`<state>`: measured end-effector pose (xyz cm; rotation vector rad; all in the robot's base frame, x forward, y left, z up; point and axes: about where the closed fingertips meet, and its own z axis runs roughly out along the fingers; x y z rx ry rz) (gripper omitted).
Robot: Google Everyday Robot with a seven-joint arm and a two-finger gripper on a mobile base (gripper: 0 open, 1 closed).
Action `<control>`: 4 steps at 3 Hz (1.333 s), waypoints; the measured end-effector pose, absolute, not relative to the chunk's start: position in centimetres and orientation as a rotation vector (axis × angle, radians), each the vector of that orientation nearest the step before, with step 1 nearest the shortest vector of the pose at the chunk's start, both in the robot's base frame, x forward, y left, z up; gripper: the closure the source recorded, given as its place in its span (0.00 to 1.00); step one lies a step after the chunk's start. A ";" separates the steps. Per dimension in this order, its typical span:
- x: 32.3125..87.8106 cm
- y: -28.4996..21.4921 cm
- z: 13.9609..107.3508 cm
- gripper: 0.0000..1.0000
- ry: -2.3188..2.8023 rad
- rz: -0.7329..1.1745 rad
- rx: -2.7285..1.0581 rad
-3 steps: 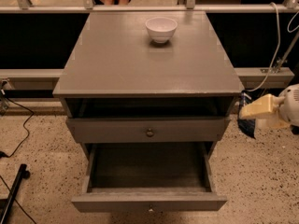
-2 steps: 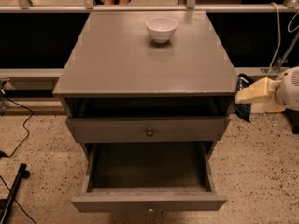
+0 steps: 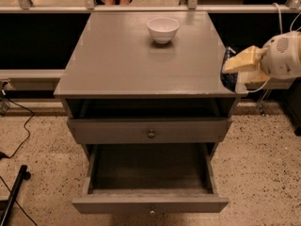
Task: Pick rxbar blueberry from middle drawer and place on counter
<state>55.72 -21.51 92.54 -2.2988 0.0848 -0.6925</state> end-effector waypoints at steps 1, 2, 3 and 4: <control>59.2 -20.0 94.6 1.00 0.084 -0.716 -2.291; 63.1 -18.3 95.0 0.82 0.168 -0.734 -2.315; 65.9 -15.7 92.2 0.57 0.278 -0.645 -2.380; 66.4 -12.7 88.5 0.35 0.264 -0.520 -2.443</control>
Offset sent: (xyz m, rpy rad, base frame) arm 0.1244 0.0476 0.0316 -0.0070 0.0398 -0.2066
